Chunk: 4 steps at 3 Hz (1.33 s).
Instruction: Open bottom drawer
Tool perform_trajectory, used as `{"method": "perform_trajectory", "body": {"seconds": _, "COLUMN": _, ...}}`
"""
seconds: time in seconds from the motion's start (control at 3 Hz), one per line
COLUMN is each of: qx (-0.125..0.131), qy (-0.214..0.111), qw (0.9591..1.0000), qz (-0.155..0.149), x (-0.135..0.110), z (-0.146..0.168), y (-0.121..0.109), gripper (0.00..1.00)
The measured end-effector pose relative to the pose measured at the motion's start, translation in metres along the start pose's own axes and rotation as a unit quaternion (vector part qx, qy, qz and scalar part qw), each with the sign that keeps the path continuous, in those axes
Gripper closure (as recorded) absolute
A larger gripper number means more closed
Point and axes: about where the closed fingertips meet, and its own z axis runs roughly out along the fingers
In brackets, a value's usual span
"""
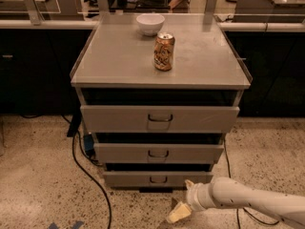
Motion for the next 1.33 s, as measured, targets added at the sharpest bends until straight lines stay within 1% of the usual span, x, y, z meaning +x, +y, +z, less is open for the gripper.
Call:
{"method": "perform_trajectory", "body": {"seconds": 0.33, "qx": 0.013, "qy": -0.025, "qw": 0.9996, "qz": -0.004, "x": 0.001, "z": 0.04, "y": 0.005, "gripper": 0.0}}
{"method": "perform_trajectory", "body": {"seconds": 0.67, "qx": 0.042, "qy": -0.062, "qw": 0.9965, "qz": 0.037, "x": 0.006, "z": 0.108, "y": -0.013, "gripper": 0.0}}
{"method": "perform_trajectory", "body": {"seconds": 1.0, "qx": 0.042, "qy": -0.062, "qw": 0.9965, "qz": 0.037, "x": 0.006, "z": 0.107, "y": -0.013, "gripper": 0.0}}
{"method": "perform_trajectory", "body": {"seconds": 1.33, "qx": 0.058, "qy": -0.054, "qw": 0.9968, "qz": 0.014, "x": 0.005, "z": 0.105, "y": -0.022, "gripper": 0.0}}
